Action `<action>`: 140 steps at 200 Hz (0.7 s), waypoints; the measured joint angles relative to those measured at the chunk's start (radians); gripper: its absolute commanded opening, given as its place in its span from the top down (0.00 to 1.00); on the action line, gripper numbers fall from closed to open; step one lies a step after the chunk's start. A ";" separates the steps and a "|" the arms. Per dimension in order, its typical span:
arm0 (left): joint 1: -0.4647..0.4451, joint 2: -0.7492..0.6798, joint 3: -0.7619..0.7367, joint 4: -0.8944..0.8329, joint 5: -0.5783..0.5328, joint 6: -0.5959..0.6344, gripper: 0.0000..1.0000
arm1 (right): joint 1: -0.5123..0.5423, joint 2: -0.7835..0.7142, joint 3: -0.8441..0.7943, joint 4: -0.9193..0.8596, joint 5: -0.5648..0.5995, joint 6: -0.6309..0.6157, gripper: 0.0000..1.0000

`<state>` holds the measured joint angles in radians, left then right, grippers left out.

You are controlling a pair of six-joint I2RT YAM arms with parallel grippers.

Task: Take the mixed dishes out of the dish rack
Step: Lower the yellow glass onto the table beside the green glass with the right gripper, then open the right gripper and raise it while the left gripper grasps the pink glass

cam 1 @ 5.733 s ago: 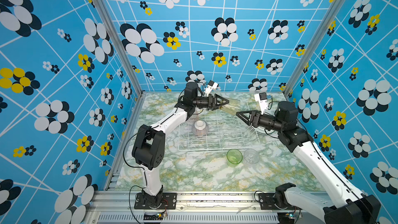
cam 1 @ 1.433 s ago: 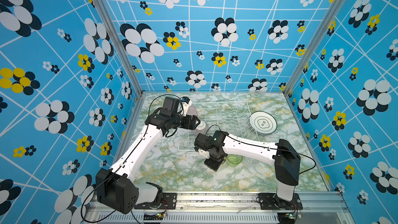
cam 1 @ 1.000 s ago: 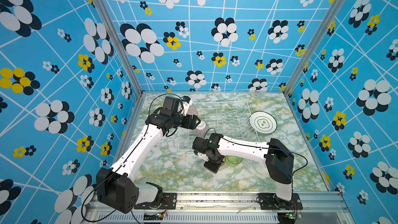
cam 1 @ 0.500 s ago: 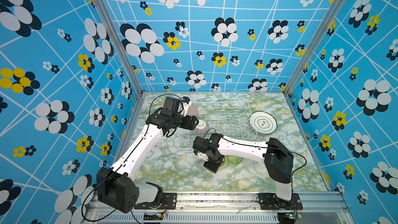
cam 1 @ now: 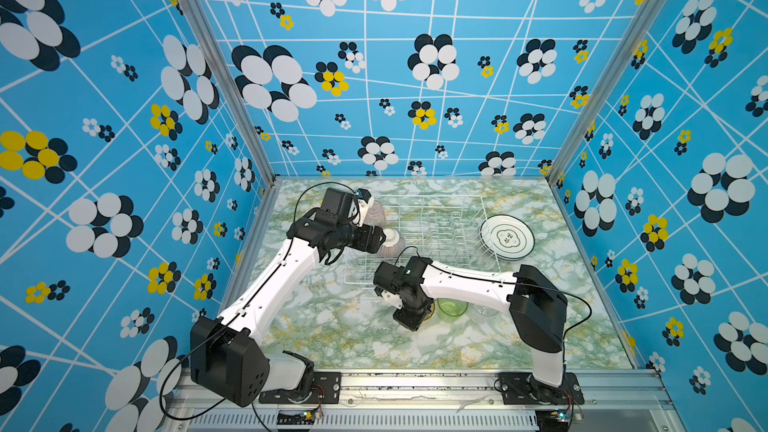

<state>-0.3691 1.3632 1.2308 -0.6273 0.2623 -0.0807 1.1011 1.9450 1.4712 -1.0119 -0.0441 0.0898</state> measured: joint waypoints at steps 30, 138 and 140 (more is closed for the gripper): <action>0.000 0.000 -0.006 0.013 -0.001 0.000 0.11 | -0.011 -0.061 -0.007 0.000 0.026 0.006 0.51; -0.018 0.176 0.078 0.039 -0.070 -0.023 0.09 | -0.149 -0.507 -0.010 0.026 0.014 0.019 0.27; -0.018 0.184 0.084 0.041 -0.072 -0.023 0.09 | -0.155 -0.515 -0.011 0.030 0.014 0.019 0.27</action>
<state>-0.3866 1.5471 1.3144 -0.5861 0.1905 -0.1040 0.9463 1.4303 1.4605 -0.9817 -0.0296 0.1089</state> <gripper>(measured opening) 0.909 0.723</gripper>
